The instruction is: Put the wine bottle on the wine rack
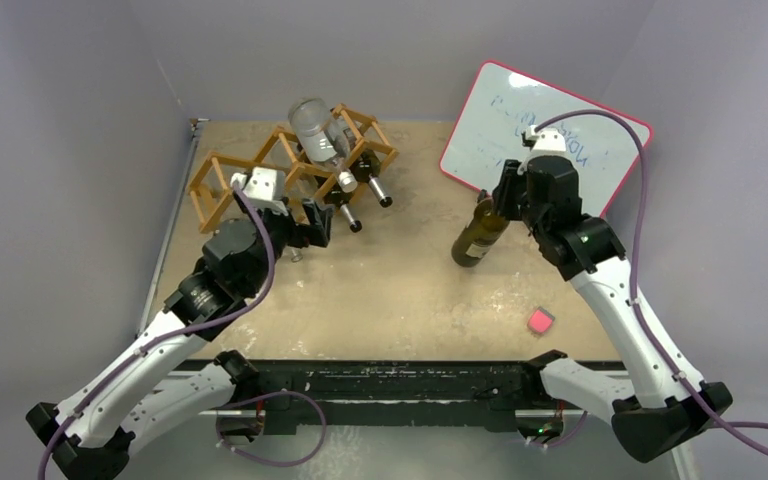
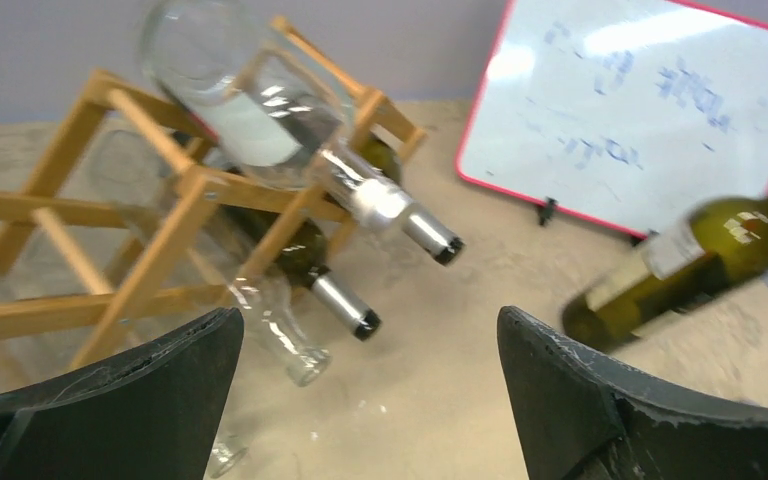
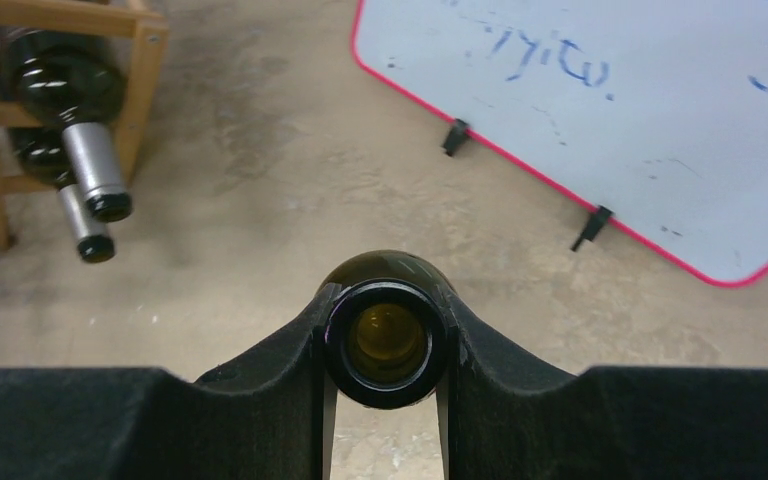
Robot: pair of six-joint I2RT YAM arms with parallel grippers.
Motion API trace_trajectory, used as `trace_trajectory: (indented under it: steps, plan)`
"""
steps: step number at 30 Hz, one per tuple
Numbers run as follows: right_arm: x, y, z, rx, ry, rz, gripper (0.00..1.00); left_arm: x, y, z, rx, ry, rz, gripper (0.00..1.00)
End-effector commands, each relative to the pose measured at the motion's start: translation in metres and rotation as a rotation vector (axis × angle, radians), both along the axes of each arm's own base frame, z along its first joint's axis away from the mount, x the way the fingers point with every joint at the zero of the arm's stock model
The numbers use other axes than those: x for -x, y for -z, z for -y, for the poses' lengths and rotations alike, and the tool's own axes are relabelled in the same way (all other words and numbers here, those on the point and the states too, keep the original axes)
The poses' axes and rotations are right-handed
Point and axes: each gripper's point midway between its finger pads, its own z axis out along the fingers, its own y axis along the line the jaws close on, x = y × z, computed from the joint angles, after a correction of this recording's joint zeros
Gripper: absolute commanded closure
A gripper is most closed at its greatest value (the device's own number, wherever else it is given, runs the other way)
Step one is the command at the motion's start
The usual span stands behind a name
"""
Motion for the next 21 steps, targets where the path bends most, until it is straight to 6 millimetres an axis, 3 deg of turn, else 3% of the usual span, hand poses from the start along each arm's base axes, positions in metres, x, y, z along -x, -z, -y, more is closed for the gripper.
trace_trajectory:
  steps: [1, 5, 12, 21]
  plan:
    - [-0.009, -0.05, -0.041, -0.101, -0.221, 0.179, 1.0, 0.011, -0.007, 0.049, 0.035, 0.26, 0.038, 0.04]
    - [-0.004, -0.051, -0.067, -0.156, -0.362, 0.191, 1.0, 0.013, 0.012, 0.082, 0.073, 0.396, -0.015, 0.08]
    - [0.003, -0.043, -0.107, -0.294, -0.549, 0.194, 1.0, 0.004, 0.047, 0.108, 0.086, 0.433, -0.128, 0.06]
    - [0.013, -0.041, -0.127, -0.403, -0.636, 0.175, 1.0, 0.035, 0.089, 0.162, -0.063, 0.656, -0.149, 0.04]
